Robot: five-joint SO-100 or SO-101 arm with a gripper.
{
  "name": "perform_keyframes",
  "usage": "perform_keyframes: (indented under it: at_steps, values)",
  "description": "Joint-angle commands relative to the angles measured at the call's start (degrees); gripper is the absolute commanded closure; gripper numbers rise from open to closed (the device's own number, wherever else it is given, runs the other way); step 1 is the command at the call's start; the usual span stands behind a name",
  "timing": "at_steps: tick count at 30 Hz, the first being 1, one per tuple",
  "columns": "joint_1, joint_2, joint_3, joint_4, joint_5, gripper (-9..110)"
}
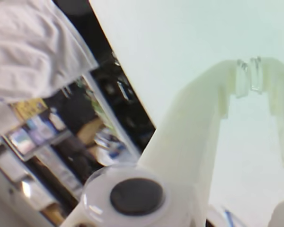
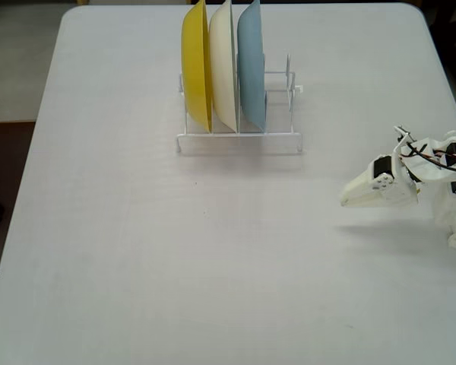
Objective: Please take one of the plates.
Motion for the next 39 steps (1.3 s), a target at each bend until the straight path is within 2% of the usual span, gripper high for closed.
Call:
perform_keyframes:
  at_steps: [1, 39]
  values:
    - [-0.18, 0.62, -0.18, -0.26, 1.05, 102]
    - [-0.53, 0.62, -0.18, 0.53, 0.88, 102]
